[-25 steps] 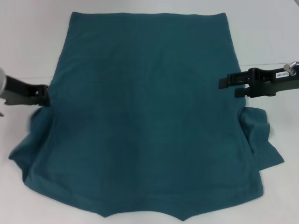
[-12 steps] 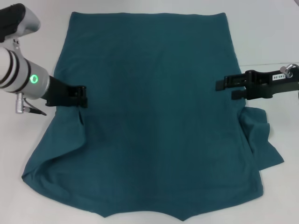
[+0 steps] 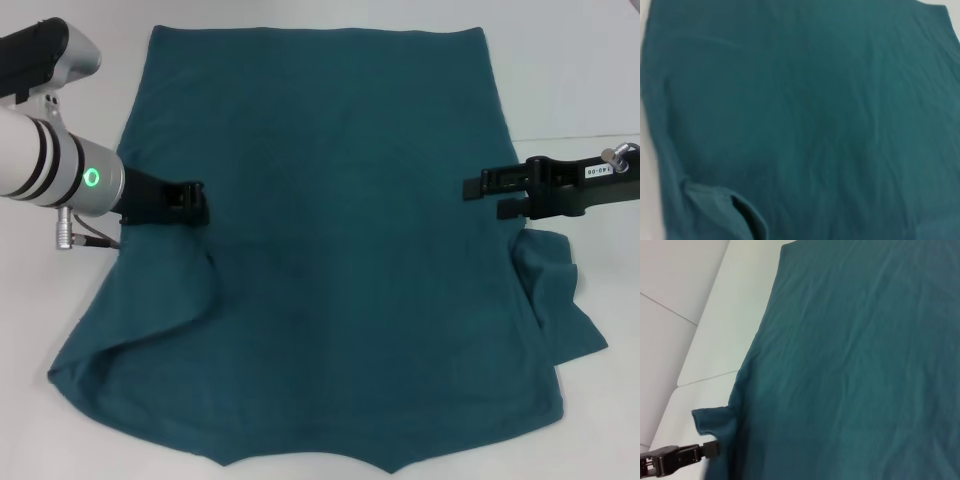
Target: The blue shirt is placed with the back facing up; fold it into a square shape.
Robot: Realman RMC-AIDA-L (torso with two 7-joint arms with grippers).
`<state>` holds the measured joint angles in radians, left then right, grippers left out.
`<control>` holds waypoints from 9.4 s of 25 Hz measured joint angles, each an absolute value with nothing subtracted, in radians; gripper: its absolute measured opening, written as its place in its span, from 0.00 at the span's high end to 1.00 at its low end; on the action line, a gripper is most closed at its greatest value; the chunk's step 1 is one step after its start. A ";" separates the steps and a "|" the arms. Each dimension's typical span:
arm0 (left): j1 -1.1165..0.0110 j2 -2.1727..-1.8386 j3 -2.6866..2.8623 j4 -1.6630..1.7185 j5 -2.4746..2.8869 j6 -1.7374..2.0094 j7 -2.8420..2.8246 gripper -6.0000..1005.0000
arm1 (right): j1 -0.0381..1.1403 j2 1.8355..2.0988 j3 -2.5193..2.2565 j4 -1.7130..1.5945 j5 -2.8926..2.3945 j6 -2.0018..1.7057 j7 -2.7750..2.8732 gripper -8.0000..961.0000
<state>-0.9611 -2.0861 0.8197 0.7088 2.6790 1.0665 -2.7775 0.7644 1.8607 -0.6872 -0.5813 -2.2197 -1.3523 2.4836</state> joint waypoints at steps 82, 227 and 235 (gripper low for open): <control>-0.476 -2.132 0.658 0.775 2.151 1.612 -1.985 0.13 | 0.660 1.879 -0.687 -0.545 -2.361 -1.159 2.522 0.16; -0.485 -2.129 0.658 0.749 2.151 1.588 -2.009 0.13 | 0.658 1.904 -0.676 -0.591 -2.397 -1.148 2.478 0.98; -0.485 -2.128 0.658 0.749 2.155 1.590 -2.011 0.13 | 0.640 1.862 -0.674 -0.599 -2.451 -1.148 2.513 0.98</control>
<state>-0.4847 -2.1283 0.6580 0.7486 2.1549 1.5900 -2.0110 0.6402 1.8620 -0.6743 -0.5989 -2.4512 -1.1483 2.5126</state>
